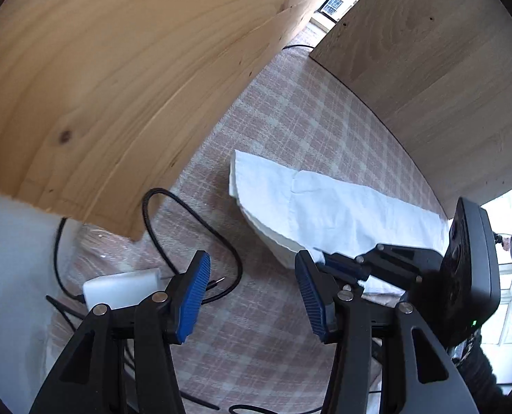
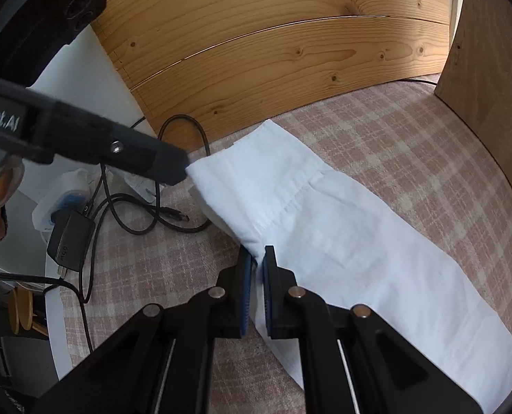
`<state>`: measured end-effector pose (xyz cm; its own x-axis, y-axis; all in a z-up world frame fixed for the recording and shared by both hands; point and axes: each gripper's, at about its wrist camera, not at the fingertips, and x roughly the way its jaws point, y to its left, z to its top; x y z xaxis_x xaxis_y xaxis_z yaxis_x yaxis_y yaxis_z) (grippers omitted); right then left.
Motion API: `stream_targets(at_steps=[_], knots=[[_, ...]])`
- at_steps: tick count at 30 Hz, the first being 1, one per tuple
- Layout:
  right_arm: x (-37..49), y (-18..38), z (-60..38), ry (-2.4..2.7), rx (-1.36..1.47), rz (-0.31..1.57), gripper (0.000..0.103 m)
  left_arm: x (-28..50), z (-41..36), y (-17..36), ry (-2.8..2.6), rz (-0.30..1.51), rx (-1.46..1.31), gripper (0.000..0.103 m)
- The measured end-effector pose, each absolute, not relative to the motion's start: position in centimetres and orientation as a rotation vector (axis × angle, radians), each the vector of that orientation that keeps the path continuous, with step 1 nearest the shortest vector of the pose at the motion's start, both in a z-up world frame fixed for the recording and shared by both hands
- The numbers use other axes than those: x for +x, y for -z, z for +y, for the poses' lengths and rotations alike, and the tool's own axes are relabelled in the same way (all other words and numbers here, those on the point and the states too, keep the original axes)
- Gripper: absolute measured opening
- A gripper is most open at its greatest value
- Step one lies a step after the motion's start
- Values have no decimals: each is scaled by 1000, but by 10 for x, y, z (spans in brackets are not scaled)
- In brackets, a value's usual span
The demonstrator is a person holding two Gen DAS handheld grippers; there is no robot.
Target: Fold clothes
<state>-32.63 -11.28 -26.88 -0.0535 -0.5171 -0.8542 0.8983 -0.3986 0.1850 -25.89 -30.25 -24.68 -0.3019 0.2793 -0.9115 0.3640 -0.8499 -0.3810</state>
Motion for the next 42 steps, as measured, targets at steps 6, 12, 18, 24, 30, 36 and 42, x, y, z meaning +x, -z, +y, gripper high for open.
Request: stream_targets(at_steps=[6, 12, 18, 24, 30, 36, 42], knots=[[-336, 268, -101, 1677, 1144, 415, 6, -287, -301, 265, 2260, 848, 1851, 52], [-332, 270, -99, 1672, 1149, 393, 6, -300, -299, 271, 2255, 934, 1845, 53], [-329, 271, -96, 1672, 1145, 377, 6, -311, -299, 274, 2245, 922, 1857, 55], [-326, 271, -97, 1672, 1151, 371, 6, -320, -289, 294, 2234, 935, 1914, 51], [-345, 274, -18, 1803, 1320, 257, 17, -316, -281, 254, 2391, 898, 1854, 7], [-365, 277, 64, 1931, 1495, 126, 37, -312, -273, 213, 2551, 856, 1781, 6], [-384, 280, 146, 2050, 1671, -19, 35, -306, -263, 170, 2707, 808, 1705, 6]])
